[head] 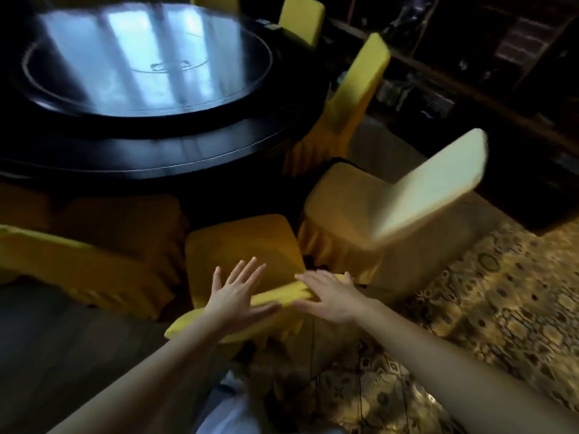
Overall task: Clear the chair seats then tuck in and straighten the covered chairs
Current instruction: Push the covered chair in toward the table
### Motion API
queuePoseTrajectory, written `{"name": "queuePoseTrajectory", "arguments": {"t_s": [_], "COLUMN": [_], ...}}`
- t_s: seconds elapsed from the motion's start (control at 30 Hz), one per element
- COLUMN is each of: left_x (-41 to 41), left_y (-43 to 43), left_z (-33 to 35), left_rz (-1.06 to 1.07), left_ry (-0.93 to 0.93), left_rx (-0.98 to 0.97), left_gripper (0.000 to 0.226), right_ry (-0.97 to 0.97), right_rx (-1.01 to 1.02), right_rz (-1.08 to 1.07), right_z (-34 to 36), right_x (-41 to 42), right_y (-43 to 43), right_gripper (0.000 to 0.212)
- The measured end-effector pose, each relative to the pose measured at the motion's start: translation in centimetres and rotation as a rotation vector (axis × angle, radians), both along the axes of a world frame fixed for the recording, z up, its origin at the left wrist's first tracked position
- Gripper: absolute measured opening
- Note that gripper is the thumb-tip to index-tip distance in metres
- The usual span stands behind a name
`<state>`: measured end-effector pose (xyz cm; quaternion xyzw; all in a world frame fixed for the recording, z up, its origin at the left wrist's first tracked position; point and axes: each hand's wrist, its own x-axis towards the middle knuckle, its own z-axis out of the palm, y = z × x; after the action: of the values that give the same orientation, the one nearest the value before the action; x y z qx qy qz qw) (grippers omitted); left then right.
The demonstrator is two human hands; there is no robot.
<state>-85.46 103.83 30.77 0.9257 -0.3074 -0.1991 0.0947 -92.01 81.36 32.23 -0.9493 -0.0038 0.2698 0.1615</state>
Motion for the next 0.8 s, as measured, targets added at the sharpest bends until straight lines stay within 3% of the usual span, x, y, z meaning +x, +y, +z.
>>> {"name": "queuePoseTrajectory", "arguments": {"t_s": [0.1,0.23,0.33,0.43,0.57,0.7,0.8], "left_x": [-1.3,-2.1,-1.8,-1.5,-1.2,-0.9,-0.3], "left_y": [3.3,5.0,4.7,4.8,4.9,4.4,3.8], "left_z": [-0.4,-0.2,0.0,-0.3,-0.5,-0.4,-0.3], "left_rz": [0.001,0.082,0.05,0.029,-0.008,-0.019,0.003], "left_ry": [0.087,0.063,0.022,-0.019,-0.043,-0.015,-0.056], "left_rx": [0.093,0.059,0.076,0.072,0.06,0.097,0.066], "left_gripper": [0.124,0.08,0.099,0.085,0.103,0.069,0.078], "right_ry": [-0.016,-0.08,-0.182,-0.263,-0.324,-0.383,-0.378], "right_rx": [-0.039,-0.063,-0.077,-0.073,-0.075,-0.075,-0.069], "right_rz": [0.061,0.082,0.062,0.072,0.08,0.092,0.093], "right_z": [-0.6,-1.0,-1.4,-1.6,-2.1,-2.6,-2.4], "right_x": [-0.3,-0.4,-0.7,-0.7,-0.7,-0.5,0.6], "right_y": [-0.3,-0.2,-0.2,-0.1,-0.2,-0.5,-1.2], "right_gripper": [0.072,0.074,0.063,0.058,0.056,0.054,0.053]}}
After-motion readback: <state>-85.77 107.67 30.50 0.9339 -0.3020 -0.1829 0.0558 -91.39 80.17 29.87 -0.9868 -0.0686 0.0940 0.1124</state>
